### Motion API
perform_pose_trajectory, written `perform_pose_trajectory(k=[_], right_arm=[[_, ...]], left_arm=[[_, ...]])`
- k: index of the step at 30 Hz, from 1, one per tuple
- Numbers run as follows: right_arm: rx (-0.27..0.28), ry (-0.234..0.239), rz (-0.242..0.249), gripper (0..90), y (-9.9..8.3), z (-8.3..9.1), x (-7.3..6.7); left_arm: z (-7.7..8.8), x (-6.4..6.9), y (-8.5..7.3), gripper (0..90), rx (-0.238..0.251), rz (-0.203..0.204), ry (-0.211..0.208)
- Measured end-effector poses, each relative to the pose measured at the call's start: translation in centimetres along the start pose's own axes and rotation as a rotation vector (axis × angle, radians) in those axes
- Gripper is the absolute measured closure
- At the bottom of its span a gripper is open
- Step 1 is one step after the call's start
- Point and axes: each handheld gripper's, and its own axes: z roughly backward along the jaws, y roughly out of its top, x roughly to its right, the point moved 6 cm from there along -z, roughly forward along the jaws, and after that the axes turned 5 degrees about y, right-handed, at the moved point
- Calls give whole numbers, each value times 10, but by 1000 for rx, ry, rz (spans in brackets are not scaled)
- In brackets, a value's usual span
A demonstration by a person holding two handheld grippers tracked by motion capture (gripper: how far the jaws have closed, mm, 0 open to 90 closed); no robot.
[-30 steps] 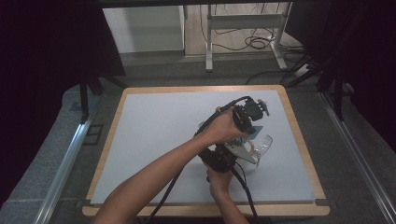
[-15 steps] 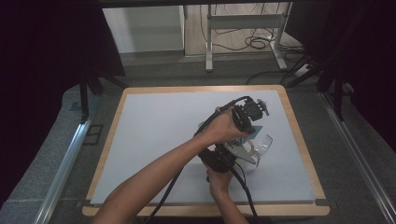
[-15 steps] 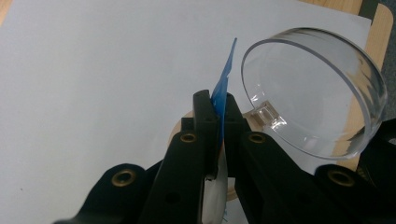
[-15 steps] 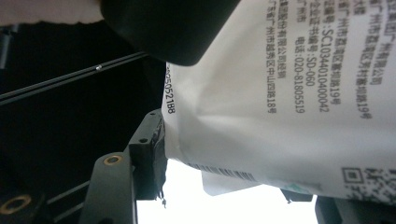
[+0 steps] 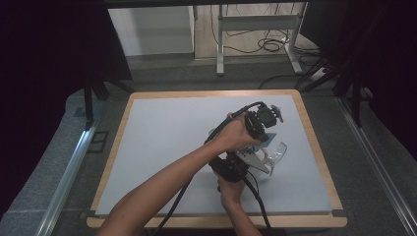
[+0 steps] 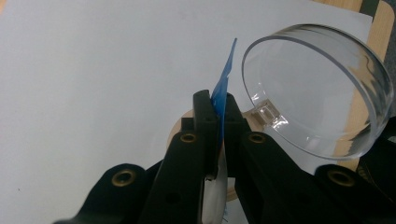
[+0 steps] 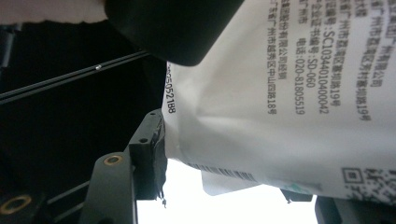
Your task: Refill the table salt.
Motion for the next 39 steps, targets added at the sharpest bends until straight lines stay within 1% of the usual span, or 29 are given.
perform_pose_trajectory(k=[6,8,21,29,30,31,39], right_arm=[[1,-2,0,444,0,1,0],[3,-4,9,444,0,1,1],[8,-5,5,445,2,0,2],[11,-10,-1,446,2,1,5],[9,-10,-13,446,3,2,4],[11,-12,-2,446,3,2,5],[11,-14,4,447,3,2,7]], left_arm=[[-1,1,0,900,-2,-3,0],[-1,1,1,900,-2,-3,-1],[-1,0,3,900,-9,-7,-1],[-5,1,5,900,-18,-16,-6],[-5,1,5,900,-20,-18,-6],[-5,2,6,900,-21,-17,-5],[-6,1,7,900,-24,-20,-8]])
